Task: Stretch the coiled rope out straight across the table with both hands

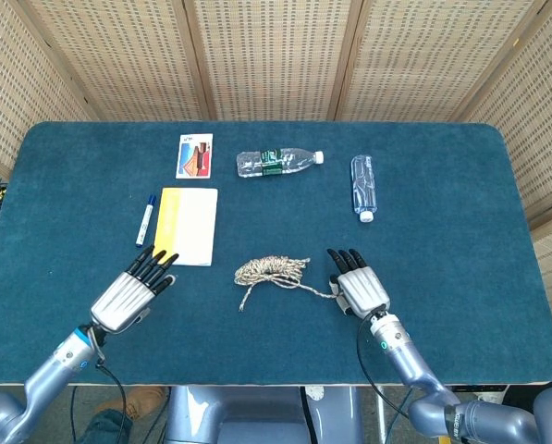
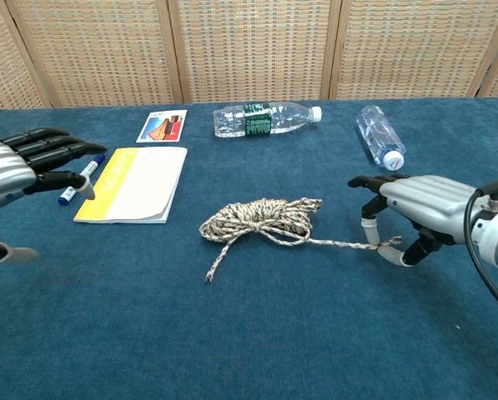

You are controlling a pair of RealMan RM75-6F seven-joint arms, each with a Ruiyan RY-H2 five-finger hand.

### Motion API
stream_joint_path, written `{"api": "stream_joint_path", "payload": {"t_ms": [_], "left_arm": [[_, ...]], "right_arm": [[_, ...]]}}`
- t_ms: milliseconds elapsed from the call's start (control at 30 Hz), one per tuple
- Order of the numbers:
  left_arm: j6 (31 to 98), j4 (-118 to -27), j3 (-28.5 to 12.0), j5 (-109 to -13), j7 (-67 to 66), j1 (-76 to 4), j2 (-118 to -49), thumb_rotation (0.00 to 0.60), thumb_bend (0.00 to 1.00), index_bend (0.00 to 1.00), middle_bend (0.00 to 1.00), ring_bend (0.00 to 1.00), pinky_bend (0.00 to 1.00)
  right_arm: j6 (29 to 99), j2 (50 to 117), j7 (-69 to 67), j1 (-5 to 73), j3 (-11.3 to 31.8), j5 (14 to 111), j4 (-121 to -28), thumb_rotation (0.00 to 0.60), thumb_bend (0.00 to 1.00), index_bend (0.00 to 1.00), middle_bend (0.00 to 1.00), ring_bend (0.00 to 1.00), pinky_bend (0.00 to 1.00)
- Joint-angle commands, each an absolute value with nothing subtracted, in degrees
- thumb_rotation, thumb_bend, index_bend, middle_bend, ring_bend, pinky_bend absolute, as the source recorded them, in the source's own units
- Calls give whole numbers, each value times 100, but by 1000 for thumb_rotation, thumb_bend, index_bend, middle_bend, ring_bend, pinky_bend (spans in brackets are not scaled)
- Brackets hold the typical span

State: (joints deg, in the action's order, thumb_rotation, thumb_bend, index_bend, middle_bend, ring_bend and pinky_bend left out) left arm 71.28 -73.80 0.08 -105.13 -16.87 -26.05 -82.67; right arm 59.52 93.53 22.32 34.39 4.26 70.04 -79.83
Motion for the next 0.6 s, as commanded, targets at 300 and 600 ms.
{"api": "stream_joint_path", "payload": {"t_ms": [300,600], "left_arm": [[6417,-6658,108,-11117,-1384,-3714,-9065,600,171,376,0,0,0],[5967,-6145,65,-10981,-1351,-4239,-9744,600,209,444,0,0,0]], "right_arm": [[5921,9297,2213,3409,459,7026,-7994,600,434,612,0,0,0],[5910,9281,2162,3393,514,7030,-7996,600,434,618,0,0,0]]}}
